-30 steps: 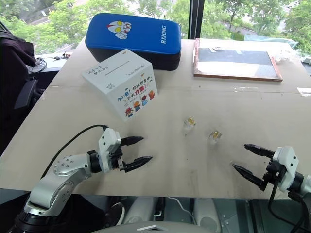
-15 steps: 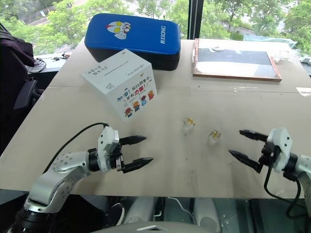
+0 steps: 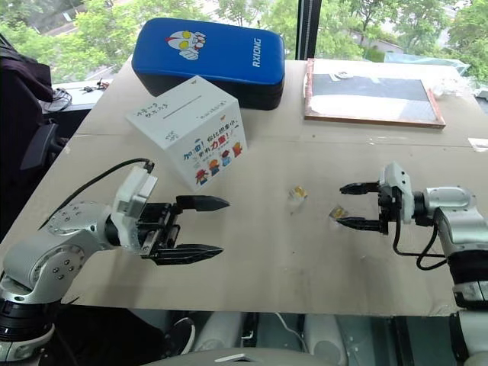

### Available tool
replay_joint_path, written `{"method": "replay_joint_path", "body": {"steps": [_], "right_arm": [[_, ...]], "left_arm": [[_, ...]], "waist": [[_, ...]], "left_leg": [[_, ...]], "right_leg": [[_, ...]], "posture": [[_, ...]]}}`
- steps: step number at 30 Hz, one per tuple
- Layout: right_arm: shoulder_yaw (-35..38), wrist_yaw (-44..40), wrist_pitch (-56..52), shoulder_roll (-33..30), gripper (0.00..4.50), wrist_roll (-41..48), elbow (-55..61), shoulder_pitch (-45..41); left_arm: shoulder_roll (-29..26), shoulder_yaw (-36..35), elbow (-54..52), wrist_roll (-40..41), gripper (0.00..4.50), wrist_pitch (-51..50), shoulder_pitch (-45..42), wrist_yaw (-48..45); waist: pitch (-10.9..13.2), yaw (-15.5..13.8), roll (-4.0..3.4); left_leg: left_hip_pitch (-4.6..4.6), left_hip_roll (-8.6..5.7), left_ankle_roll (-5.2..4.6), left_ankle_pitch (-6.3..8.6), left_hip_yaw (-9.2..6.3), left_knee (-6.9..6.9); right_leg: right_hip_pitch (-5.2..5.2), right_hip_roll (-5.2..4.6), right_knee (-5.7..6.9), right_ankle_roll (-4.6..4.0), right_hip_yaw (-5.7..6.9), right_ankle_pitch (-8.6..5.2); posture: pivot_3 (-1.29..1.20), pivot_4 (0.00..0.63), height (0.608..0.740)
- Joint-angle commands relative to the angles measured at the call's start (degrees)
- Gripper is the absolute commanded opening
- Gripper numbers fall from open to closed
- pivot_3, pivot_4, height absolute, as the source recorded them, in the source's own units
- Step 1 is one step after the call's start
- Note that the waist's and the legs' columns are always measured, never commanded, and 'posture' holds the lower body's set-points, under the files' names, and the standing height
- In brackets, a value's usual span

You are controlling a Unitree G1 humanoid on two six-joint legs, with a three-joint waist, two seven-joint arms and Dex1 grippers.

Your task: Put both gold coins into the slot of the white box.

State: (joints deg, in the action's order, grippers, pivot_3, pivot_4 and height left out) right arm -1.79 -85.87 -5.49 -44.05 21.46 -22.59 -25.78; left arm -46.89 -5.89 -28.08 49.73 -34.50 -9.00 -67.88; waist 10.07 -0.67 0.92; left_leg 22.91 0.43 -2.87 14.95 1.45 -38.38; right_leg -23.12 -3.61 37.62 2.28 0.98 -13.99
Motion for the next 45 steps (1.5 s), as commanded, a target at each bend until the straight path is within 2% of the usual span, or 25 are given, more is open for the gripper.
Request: {"method": "replay_joint_path", "body": {"steps": [1,5,7,12,36,39,41,45], "right_arm": [[-1.2,-6.5,4.4,-0.3,4.49,-0.7,-5.1,-3.3],[-2.8,-6.6,6.8,-0.2,4.49,0.3,-7.2,-4.1],[-3.4,-6.6,7.6,0.0,3.95,0.8,-7.2,-3.7],[-3.9,-6.6,9.2,0.5,1.91,1.4,-7.5,-3.3],[-8.2,-6.6,11.9,-1.0,1.91,3.6,-6.9,-2.5],[-8.2,-6.6,12.4,-1.3,1.06,3.6,-7.4,-2.5],[-8.2,-6.6,12.7,-1.4,0.07,3.6,-7.7,-2.4],[-7.9,-6.6,13.5,-1.4,0.07,3.4,-8.2,-2.2]], "left_arm": [[-0.6,0.1,-2.8,0.4,4.50,0.0,-0.4,0.2],[-0.5,0.6,-3.6,0.0,4.50,-0.1,-0.1,0.6],[-0.6,0.8,-3.8,0.1,4.50,-0.1,0.1,0.5],[-1.6,2.1,-3.3,-2.1,4.50,0.5,-0.4,0.1],[-0.2,5.9,1.1,-12.5,4.50,5.6,-2.2,0.9],[0.5,6.0,1.2,-13.3,4.50,6.2,-2.2,1.7],[0.9,6.1,1.5,-14.2,4.50,6.5,-2.3,2.8],[1.0,6.5,1.4,-15.4,4.50,6.2,-2.0,3.5]], "waist": [[0.0,0.0,0.00],[0.0,0.0,0.00],[0.0,0.0,0.00],[0.0,0.1,-0.01],[0.0,0.0,-0.01],[0.0,0.0,-0.01],[0.0,0.0,-0.01],[0.0,0.0,-0.01]], "left_leg": [[0.00,0.00,0.00,0.00,0.00,0.00],[-0.02,0.00,0.01,0.00,-0.02,0.00],[-0.02,0.00,0.01,-0.01,-0.01,0.00],[-0.02,0.00,0.01,-0.01,-0.01,-0.01],[-0.04,0.00,0.01,-0.01,-0.01,-0.01],[-0.04,0.00,0.01,-0.01,-0.01,-0.01],[-0.04,0.00,0.01,-0.01,-0.01,-0.01],[-0.04,0.00,0.01,-0.01,-0.01,-0.01]], "right_leg": [[0.00,0.00,0.01,0.00,0.00,0.00],[0.00,0.00,0.05,0.00,0.01,0.00],[0.00,-0.01,0.05,0.00,0.00,0.00],[0.00,-0.01,0.06,0.00,-0.01,0.00],[0.00,-0.03,0.07,-0.01,-0.01,0.00],[0.00,-0.04,0.07,0.00,-0.01,0.00],[0.00,-0.05,0.07,0.00,-0.01,0.00],[0.00,-0.05,0.07,0.00,-0.01,0.01]], "posture": [[0.00,0.150,0.740],[0.00,0.150,0.740],[0.00,0.150,0.740],[0.00,0.150,0.740],[0.00,0.150,0.740],[0.00,0.150,0.740],[0.00,0.150,0.740],[0.00,0.150,0.740]]}}
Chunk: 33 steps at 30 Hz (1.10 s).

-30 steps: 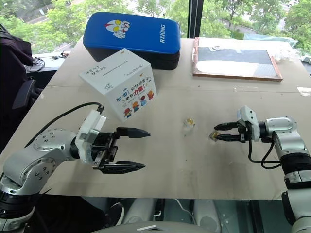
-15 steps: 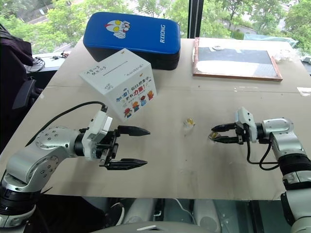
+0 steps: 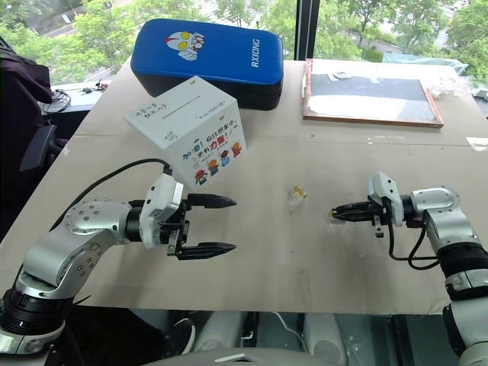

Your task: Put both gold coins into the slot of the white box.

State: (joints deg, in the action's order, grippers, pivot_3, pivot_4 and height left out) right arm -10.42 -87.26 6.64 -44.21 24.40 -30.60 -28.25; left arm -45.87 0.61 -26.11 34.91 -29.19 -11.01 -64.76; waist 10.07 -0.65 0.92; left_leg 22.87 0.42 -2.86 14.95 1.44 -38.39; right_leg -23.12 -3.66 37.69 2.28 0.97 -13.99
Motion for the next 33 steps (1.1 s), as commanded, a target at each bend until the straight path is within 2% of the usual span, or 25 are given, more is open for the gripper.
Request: {"method": "replay_joint_path", "body": {"steps": [1,5,10,15,18,21,25,27,31,33], "right_arm": [[1.0,-5.2,1.3,-1.2,0.07,0.5,-0.2,0.3],[3.2,-4.4,-2.4,-0.5,0.07,2.6,1.9,0.7],[8.1,2.5,-17.0,0.7,0.07,10.2,12.6,3.2],[13.7,13.9,-31.8,4.3,0.07,19.3,26.6,6.0],[16.1,28.1,-41.3,10.6,0.07,27.3,37.3,7.0],[18.5,45.2,-46.1,20.6,0.07,36.9,46.3,7.3],[18.6,62.2,-47.9,31.8,0.07,48.3,53.4,8.1],[17.4,66.7,-47.3,35.9,0.07,50.5,55.1,8.8],[15.4,69.5,-46.8,39.0,0.07,50.7,56.7,9.5],[14.6,70.5,-46.3,40.1,0.00,50.8,56.9,9.5]], "left_arm": [[0.1,0.0,-0.6,-0.6,4.50,0.9,0.1,0.4],[0.9,-0.5,-0.4,-0.4,4.50,0.7,-0.4,0.9],[3.6,-2.2,1.0,2.3,4.50,-1.5,-1.5,3.4],[11.5,-7.0,2.9,13.9,4.50,-9.3,-5.2,12.5],[19.2,-10.6,3.3,24.7,4.50,-13.4,-7.3,22.0],[26.6,-12.2,2.5,32.8,4.50,-14.4,-8.0,31.4],[33.1,-10.7,1.0,35.1,4.50,-13.0,-7.1,38.3],[36.4,-9.6,1.1,35.8,4.50,-12.2,-6.8,40.5],[40.5,-8.6,1.5,36.9,4.50,-11.1,-7.0,42.9],[41.7,-8.4,1.6,38.0,3.98,-10.8,-7.1,43.1]], "waist": [[0.0,0.0,0.00],[0.0,0.0,0.00],[0.0,-0.1,0.00],[0.0,-0.1,0.01],[0.0,0.0,0.02],[0.0,0.1,0.02],[0.0,-0.1,0.03],[0.0,-0.2,0.05],[0.0,0.0,0.05],[0.0,0.0,0.05]], "left_leg": [[0.00,0.00,0.00,0.00,0.00,0.00],[0.00,0.00,0.00,0.00,0.00,0.00],[0.01,0.01,0.00,0.00,-0.02,0.00],[0.03,0.01,0.00,0.00,-0.11,-0.02],[0.03,0.01,0.00,0.00,-0.14,-0.03],[0.04,0.01,0.02,0.00,-0.18,-0.03],[0.06,-0.02,0.20,-0.11,-0.20,-0.03],[0.08,-0.10,0.18,-0.10,-0.19,-0.04],[0.09,-0.24,0.00,-0.01,-0.15,-0.05],[0.07,-0.25,-0.01,-0.01,-0.15,-0.06]], "right_leg": [[0.00,0.00,0.00,0.00,0.00,0.00],[0.00,0.00,0.00,0.00,0.00,0.00],[0.00,-0.24,0.01,0.00,0.01,0.00],[0.00,-0.31,0.07,0.01,0.10,0.01],[0.00,-0.35,0.11,0.02,0.13,0.01],[0.00,-0.36,0.16,0.03,0.14,0.02],[-0.01,-0.37,0.16,0.03,0.16,0.02],[0.00,-0.37,0.15,0.03,0.15,0.02],[0.01,-0.23,0.14,0.03,0.12,0.02],[0.01,-0.15,0.16,0.03,0.08,0.02]], "posture": [[0.00,0.150,0.740],[0.00,0.150,0.740],[0.00,0.150,0.740],[0.00,0.150,0.740],[0.00,0.150,0.740],[0.00,0.150,0.740],[0.00,0.150,0.740],[0.00,0.150,0.740],[0.00,0.150,0.740],[0.00,0.150,0.740]]}}
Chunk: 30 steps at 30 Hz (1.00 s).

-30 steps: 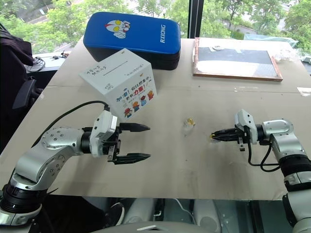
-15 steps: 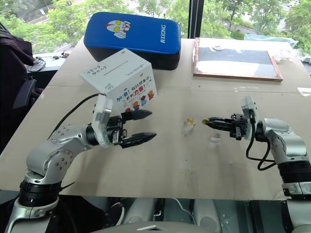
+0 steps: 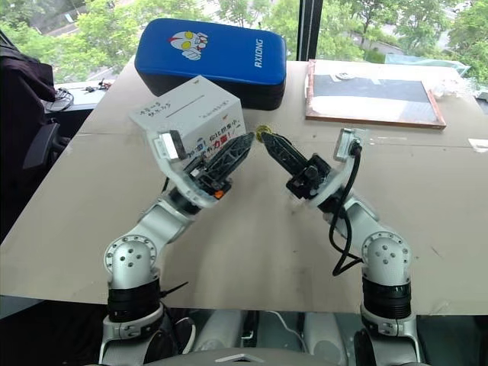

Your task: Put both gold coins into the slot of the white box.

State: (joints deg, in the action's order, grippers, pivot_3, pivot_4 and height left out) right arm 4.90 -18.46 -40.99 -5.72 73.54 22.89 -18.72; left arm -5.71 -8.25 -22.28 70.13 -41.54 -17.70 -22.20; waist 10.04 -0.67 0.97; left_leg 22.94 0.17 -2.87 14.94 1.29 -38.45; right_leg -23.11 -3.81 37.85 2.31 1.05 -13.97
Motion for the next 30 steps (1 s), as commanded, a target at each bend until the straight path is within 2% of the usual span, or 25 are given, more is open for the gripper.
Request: {"method": "replay_joint_path", "body": {"steps": [1,4,13,28,29,30], "right_arm": [[-0.9,1.9,1.3,1.8,0.00,1.7,3.5,0.0],[-1.3,1.8,1.4,1.9,0.00,1.5,3.6,0.2],[-2.0,1.1,1.8,1.4,0.00,0.8,2.7,-0.2],[-2.7,0.4,2.0,0.6,0.00,-0.2,2.6,0.1],[-2.7,0.4,2.0,0.6,0.00,-0.1,2.6,0.0],[-2.7,0.4,2.0,0.5,0.00,-0.1,2.6,0.0]], "left_arm": [[1.6,0.6,-2.4,3.2,3.79,1.4,-0.5,0.5],[1.4,1.1,-2.7,3.7,2.30,1.3,-0.5,0.9],[0.2,1.9,-2.3,4.5,2.30,1.3,-1.3,0.5],[1.5,1.8,-2.3,7.5,2.30,3.3,-2.0,0.8],[1.4,1.8,-2.2,7.5,1.73,3.4,-2.0,0.8],[1.4,1.9,-2.2,7.6,1.39,3.4,-2.0,0.8]], "waist": [[0.0,0.1,0.00],[0.0,0.2,0.00],[0.0,0.7,0.00],[0.0,1.3,0.00],[0.0,1.3,0.00],[0.0,1.3,0.00]], "left_leg": [[0.00,0.02,0.00,0.00,-0.02,0.00],[-0.03,0.12,0.00,0.00,-0.06,0.01],[-0.03,0.11,-0.01,0.00,-0.02,0.01],[-0.03,0.12,-0.01,0.00,-0.03,0.02],[-0.02,0.12,-0.01,0.00,-0.03,0.02],[-0.02,0.12,-0.01,0.00,-0.04,0.03]], "right_leg": [[0.00,0.05,0.01,0.00,0.00,0.00],[0.00,0.23,0.03,-0.02,0.00,-0.01],[0.00,0.26,0.00,-0.02,-0.02,-0.01],[-0.01,0.26,-0.02,-0.02,-0.06,-0.02],[-0.01,0.26,-0.02,-0.02,-0.06,-0.02],[-0.01,0.26,-0.02,-0.02,-0.06,-0.02]], "posture": [[0.00,0.150,0.740],[0.00,0.150,0.740],[0.00,0.150,0.740],[0.00,0.150,0.740],[0.00,0.150,0.740],[0.00,0.150,0.740]]}}
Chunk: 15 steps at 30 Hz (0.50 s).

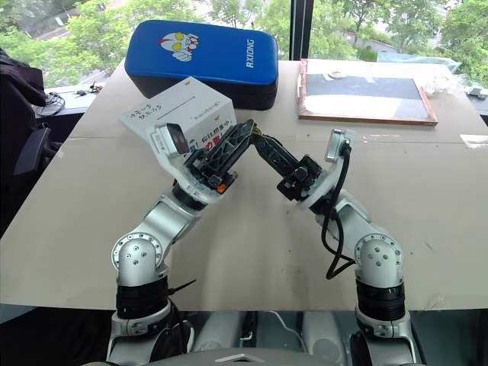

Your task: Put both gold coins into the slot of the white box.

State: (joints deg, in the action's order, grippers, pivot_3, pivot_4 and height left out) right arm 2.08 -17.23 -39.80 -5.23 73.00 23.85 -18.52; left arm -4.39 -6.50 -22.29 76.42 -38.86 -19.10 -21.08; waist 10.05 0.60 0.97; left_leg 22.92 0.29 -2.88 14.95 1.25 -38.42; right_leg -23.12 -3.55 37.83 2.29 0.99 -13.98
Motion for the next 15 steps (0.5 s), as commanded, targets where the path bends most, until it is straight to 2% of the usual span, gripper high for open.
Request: {"method": "replay_joint_path", "body": {"steps": [1,3,13,14,15], "right_arm": [[0.1,-0.8,0.8,0.0,0.00,0.5,1.6,-0.3],[0.1,-0.9,0.8,0.0,0.00,0.5,1.6,-0.3],[-0.5,-2.4,-0.6,-1.5,0.00,1.3,2.0,-0.3],[-0.6,-2.7,-0.9,-1.9,0.63,1.6,2.1,-0.3],[-0.6,-2.8,-1.2,-2.3,0.88,1.9,2.2,-0.2]], "left_arm": [[0.1,0.2,-2.2,1.4,0.92,0.8,-0.6,-0.3],[0.0,0.3,-2.2,1.5,0.10,0.9,-0.5,-0.3],[-0.4,0.9,-2.0,1.4,0.10,0.7,-0.5,0.0],[-0.4,0.9,-1.9,1.4,0.00,0.7,-0.6,0.0],[-0.4,0.9,-1.8,1.2,0.00,0.8,-0.7,0.1]], "waist": [[0.0,0.0,0.00],[0.0,0.0,0.00],[0.0,0.0,0.00],[0.0,0.0,0.00],[0.0,0.0,0.00]], "left_leg": [[0.00,0.00,0.00,0.00,0.00,0.00],[0.00,0.00,0.00,0.00,-0.01,0.01],[0.01,0.00,0.00,0.00,-0.01,0.03],[0.01,0.00,0.00,0.00,-0.01,0.03],[0.01,0.00,0.00,0.00,0.00,0.03]], "right_leg": [[0.00,0.00,0.00,0.00,0.00,0.00],[0.00,0.00,0.00,0.00,0.00,0.00],[0.00,0.00,-0.04,0.00,0.01,0.00],[0.00,0.00,-0.04,0.00,0.01,0.00],[0.00,0.00,-0.06,0.00,0.01,0.00]], "posture": [[0.00,0.150,0.740],[0.00,0.150,0.740],[0.00,0.150,0.740],[0.00,0.150,0.740],[0.00,0.150,0.740]]}}
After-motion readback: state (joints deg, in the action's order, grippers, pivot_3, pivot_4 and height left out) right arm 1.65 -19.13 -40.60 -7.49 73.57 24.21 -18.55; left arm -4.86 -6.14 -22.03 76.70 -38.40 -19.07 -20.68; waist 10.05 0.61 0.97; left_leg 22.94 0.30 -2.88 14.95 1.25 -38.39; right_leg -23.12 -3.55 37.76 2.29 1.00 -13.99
